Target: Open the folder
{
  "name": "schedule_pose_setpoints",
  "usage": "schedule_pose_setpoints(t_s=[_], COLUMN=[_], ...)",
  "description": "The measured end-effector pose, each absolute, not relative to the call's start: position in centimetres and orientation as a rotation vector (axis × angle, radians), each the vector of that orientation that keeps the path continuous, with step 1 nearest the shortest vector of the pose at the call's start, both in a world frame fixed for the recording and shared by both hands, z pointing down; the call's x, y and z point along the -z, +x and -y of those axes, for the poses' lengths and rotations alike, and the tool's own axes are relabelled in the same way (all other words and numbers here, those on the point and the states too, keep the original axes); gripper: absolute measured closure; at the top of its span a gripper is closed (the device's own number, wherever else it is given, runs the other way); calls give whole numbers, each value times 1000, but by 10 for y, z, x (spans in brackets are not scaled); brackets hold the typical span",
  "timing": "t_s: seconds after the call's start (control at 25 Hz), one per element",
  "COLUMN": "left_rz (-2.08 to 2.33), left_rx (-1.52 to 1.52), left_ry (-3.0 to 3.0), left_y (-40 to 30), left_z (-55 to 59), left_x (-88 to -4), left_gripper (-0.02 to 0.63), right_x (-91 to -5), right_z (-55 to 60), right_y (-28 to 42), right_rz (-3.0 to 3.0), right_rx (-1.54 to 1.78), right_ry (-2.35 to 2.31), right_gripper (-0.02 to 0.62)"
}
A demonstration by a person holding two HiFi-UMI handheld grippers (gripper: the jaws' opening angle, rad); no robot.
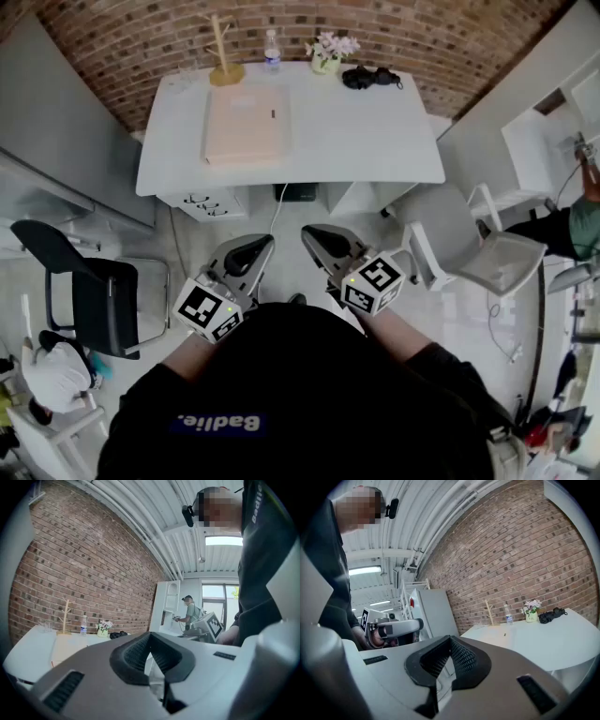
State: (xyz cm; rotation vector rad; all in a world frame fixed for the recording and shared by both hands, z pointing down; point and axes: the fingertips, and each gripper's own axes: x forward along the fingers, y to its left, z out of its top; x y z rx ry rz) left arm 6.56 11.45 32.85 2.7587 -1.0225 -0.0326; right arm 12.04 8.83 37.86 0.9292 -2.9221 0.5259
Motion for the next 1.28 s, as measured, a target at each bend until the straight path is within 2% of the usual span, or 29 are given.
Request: schedule_pose_setpoints(t_s=[0.72,1.28], left_rz=[1072,1184], left_rx=[3,-127], left_ry=[2760,2760], left_y=[64,-14], left_z=[-112,-17], left_x=[-331,-356], left_gripper=[604,604], right_x=[-381,-392], right_z=[-88,-36], right_y=[124,95], right_rz=[2923,2822], right_rx=[-542,-621], right_ry=[923,1058], right_gripper=[566,566])
